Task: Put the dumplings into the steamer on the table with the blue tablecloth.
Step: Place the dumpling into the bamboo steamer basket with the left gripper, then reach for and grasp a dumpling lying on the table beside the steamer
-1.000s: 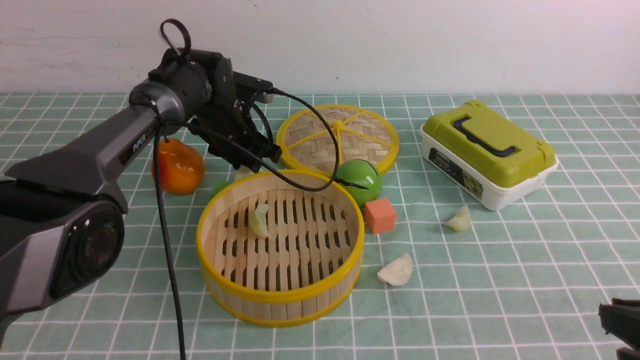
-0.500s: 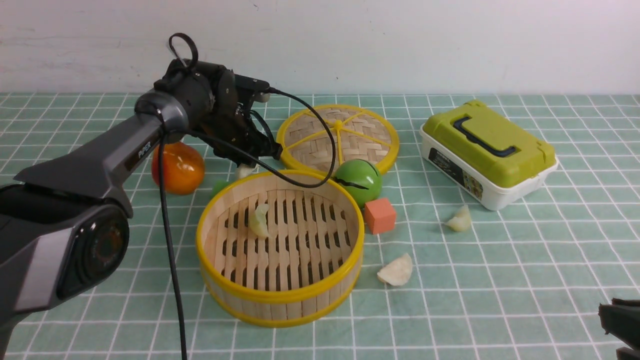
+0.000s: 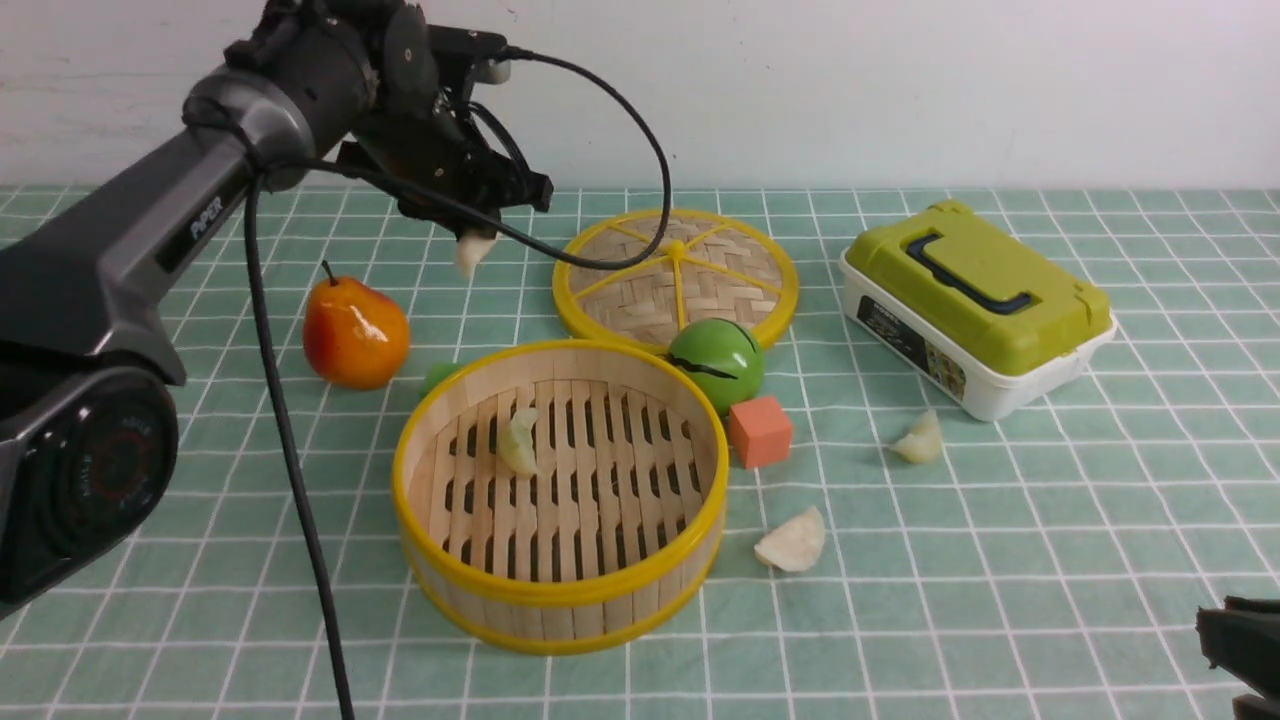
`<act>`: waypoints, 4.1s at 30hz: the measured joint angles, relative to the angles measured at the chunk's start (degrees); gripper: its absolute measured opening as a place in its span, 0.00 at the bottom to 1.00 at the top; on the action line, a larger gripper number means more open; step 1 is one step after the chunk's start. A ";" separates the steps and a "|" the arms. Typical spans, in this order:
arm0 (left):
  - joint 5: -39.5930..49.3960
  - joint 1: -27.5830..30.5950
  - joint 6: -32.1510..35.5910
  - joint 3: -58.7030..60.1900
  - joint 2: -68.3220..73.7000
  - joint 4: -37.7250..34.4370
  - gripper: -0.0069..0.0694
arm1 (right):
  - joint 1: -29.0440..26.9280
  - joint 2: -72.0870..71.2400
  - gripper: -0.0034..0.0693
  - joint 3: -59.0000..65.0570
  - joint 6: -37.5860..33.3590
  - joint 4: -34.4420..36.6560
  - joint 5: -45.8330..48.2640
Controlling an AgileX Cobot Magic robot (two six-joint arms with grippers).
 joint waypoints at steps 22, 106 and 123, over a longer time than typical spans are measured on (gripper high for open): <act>10.60 -9.85 -11.43 12.46 -4.25 -7.64 0.15 | 0.00 0.00 0.22 0.00 0.00 0.32 -1.03; 4.77 -13.30 -20.38 22.16 -8.43 -0.20 0.64 | 0.00 0.07 0.23 0.00 0.00 5.28 -1.28; 11.92 -13.30 -7.88 29.54 -59.87 6.36 0.07 | 0.00 28.55 0.35 -21.09 0.00 9.38 9.47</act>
